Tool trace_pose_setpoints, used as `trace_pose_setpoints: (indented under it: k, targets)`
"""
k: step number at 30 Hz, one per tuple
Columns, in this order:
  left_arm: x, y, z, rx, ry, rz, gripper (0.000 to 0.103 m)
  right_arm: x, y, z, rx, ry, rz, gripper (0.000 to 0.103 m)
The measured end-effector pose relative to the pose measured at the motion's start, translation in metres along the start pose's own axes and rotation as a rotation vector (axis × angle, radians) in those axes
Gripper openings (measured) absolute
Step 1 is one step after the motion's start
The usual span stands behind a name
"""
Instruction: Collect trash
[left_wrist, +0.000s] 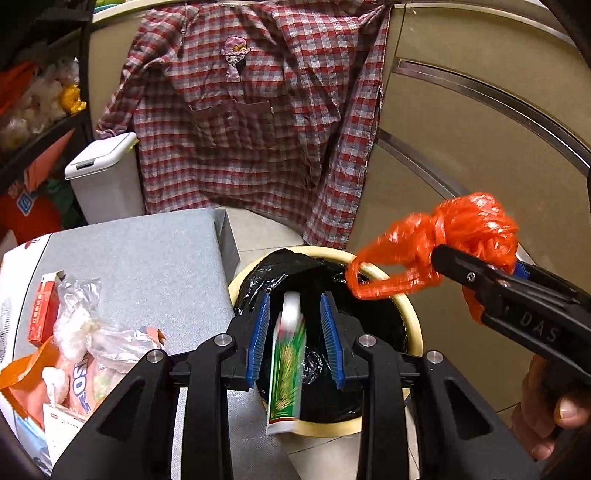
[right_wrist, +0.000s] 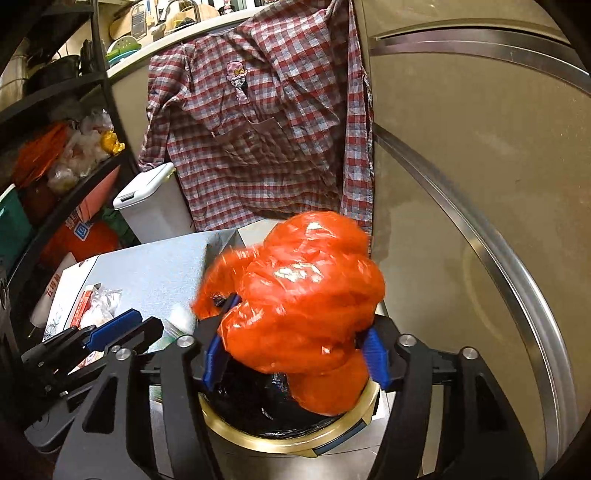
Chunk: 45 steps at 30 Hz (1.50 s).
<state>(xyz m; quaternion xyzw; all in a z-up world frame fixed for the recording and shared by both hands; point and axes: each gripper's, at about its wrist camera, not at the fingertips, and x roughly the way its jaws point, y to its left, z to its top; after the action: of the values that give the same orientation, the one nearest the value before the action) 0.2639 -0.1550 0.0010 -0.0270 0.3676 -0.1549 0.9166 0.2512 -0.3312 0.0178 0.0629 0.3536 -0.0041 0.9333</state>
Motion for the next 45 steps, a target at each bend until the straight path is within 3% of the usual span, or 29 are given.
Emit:
trace_pose_setpoints:
  k: [2,12,23,35,39,45]
  targets:
    - [0.000,0.000,0.001,0.002,-0.003,0.002,0.037,-0.001,0.000,0.000,-0.002,-0.005,-0.002,0.067]
    - [-0.025,0.009,0.002,0.002,-0.037,0.009,0.037,-0.005,0.005,-0.001,-0.014,-0.021,0.009,0.071]
    - [-0.116,0.062,-0.004,0.021,-0.131,0.072,0.037,-0.035,0.041,-0.005,-0.074,-0.126,0.062,0.070]
    - [-0.227,0.161,-0.018,0.012,-0.219,0.186,0.037,-0.074,0.102,-0.024,-0.086,-0.223,0.183,0.057]
    - [-0.232,0.186,-0.030,0.017,-0.217,0.211,0.037,-0.073,0.122,-0.033,-0.067,-0.194,0.246,0.050]
    - [-0.216,0.220,-0.050,-0.071,-0.183,0.199,0.036,-0.067,0.150,-0.049,-0.097,-0.159,0.291,0.039]
